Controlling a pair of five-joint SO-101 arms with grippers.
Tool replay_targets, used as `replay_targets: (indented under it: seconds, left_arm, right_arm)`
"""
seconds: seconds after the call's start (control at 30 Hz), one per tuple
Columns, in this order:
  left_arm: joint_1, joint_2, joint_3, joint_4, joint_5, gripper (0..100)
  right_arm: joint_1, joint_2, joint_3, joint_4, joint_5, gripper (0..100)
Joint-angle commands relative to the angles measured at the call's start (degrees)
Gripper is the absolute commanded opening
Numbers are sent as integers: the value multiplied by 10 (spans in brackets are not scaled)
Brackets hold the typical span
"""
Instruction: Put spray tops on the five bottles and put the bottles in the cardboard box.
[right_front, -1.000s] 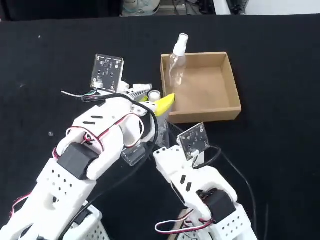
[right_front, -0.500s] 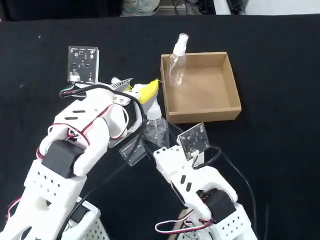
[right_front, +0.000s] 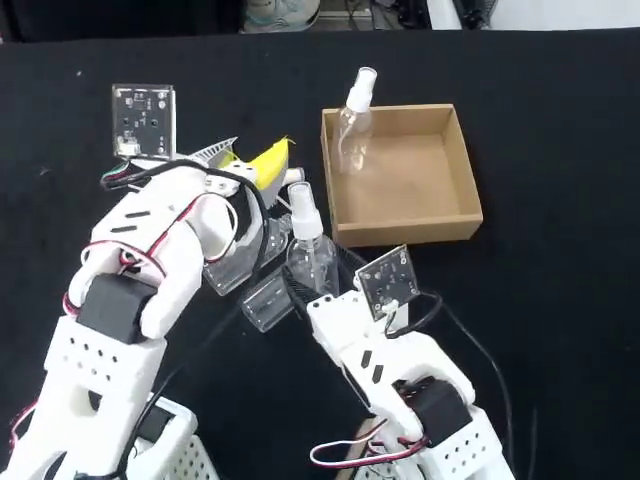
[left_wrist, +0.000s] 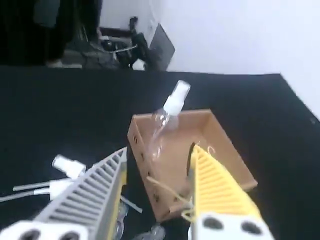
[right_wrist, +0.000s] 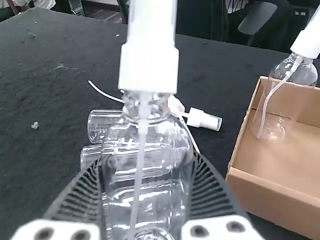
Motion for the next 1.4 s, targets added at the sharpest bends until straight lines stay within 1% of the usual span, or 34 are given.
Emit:
replay_targets:
  seconds: [0.0, 0.07, 0.23, 0.4, 0.5, 0.57, 0.63, 0.73, 0.8, 0.87, 0.93, 1.0, 1.07, 1.13, 1.2, 1.3, 1.37]
  left_arm:
    - [19, -4, 21, -11, -6, 198]
    - [31, -6, 26, -7, -6, 198]
    - [40, -34, -14, 55, -7, 198]
    - [38, -76, -57, 97, -68, 198]
    - [36, -98, -90, 110, -83, 198]
    - [10, -107, -118, 131, -91, 198]
    - [-37, -111, -131, 157, -91, 198]
    - [-145, -98, -109, 171, -91, 199]
    - [-213, -79, -72, 169, -91, 200]
    - [-265, -50, -14, 135, -92, 201]
    - [-302, -19, 54, 79, -91, 199]
    - [-314, 8, 123, 15, -88, 199]
    - [-313, 24, 186, -48, -87, 199]
    - [-312, 28, 234, -101, -87, 199]
    - [-313, 28, 267, -142, -86, 199]
    - [-312, 28, 309, -181, -86, 199]
    - [-313, 28, 330, -200, -85, 199]
  right_arm:
    - [-1, -73, -33, -11, -2, 11]
    - [-1, -73, -33, -11, -3, 11]
    - [-1, -73, -33, -11, -2, 11]
    - [-1, -73, -33, -13, 0, 11]
    - [-1, -73, -33, -11, 0, 11]
    - [4, -73, -33, -11, 1, 11]
    - [25, -71, -36, -11, 1, 11]
    - [60, -58, -48, -11, 1, 11]
    - [100, -47, -70, -11, 1, 11]
    - [146, -39, -96, -11, 1, 11]
    - [189, -28, -124, -11, 1, 11]
    - [233, -8, -151, -14, 11, 11]
    - [281, 21, -179, -27, 39, 11]
    - [326, 60, -200, -64, 57, 11]
    - [356, 113, -208, -112, 63, 11]
    - [367, 202, -193, -205, 65, 11]
    - [367, 264, -175, -290, 65, 11]
